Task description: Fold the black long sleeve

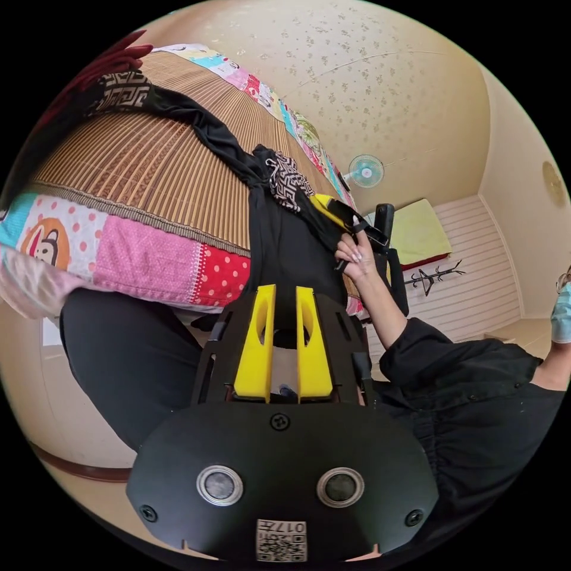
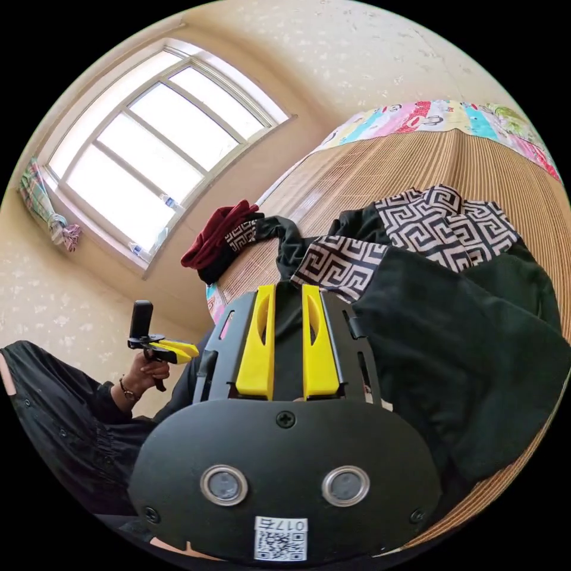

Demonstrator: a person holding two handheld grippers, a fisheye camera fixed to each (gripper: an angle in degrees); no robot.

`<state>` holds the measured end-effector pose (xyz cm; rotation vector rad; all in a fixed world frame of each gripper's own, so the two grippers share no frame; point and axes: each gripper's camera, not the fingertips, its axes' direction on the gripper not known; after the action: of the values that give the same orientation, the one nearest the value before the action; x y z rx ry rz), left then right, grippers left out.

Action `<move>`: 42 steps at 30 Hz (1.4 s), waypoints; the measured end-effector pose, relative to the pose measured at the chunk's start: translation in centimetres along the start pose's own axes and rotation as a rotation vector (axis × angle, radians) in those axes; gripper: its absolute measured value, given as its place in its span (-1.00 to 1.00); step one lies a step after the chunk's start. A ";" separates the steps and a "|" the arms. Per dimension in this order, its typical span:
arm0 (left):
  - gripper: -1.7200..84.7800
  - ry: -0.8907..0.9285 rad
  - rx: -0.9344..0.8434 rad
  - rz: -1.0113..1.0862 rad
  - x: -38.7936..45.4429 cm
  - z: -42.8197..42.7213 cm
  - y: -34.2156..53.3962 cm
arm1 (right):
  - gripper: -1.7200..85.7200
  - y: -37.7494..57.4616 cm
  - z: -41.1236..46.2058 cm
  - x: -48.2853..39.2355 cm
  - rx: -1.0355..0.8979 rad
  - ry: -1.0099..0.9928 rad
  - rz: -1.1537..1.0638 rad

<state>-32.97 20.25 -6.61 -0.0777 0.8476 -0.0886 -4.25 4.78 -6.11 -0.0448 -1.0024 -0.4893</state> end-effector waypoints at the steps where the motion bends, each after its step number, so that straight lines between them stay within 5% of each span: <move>1: -0.81 -0.028 -0.002 0.000 0.1 0.4 -0.5 | -0.80 1.3 -2.0 0.0 0.038 0.046 0.023; 4: -0.81 -0.080 -0.018 0.027 0.7 2.3 -2.4 | -0.80 5.0 -7.6 0.3 0.121 0.257 0.110; 8: -0.81 -0.134 -0.022 0.062 1.8 6.3 -5.4 | -0.80 8.7 -10.6 1.0 -0.012 0.603 0.208; 13: -0.87 -0.192 -0.045 0.052 2.3 9.4 -6.5 | -0.83 10.7 -8.4 0.0 -0.194 0.719 0.217; 24: -0.94 -0.194 0.052 -0.046 1.0 4.1 -5.0 | -0.89 11.7 -9.0 -3.0 -0.151 0.787 0.287; 37: -0.76 -0.609 0.557 -0.323 -6.0 -5.7 -12.5 | -0.89 12.0 -10.9 -2.8 -0.113 0.745 0.304; 42: -0.79 -0.695 0.462 -0.257 -7.8 -4.6 -15.1 | -0.88 12.4 -11.9 -2.2 -0.098 0.717 0.325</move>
<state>-42.29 5.93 -2.21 0.2101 0.1050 -0.4683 9.42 13.64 -12.15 -0.1094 -0.2571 -0.2213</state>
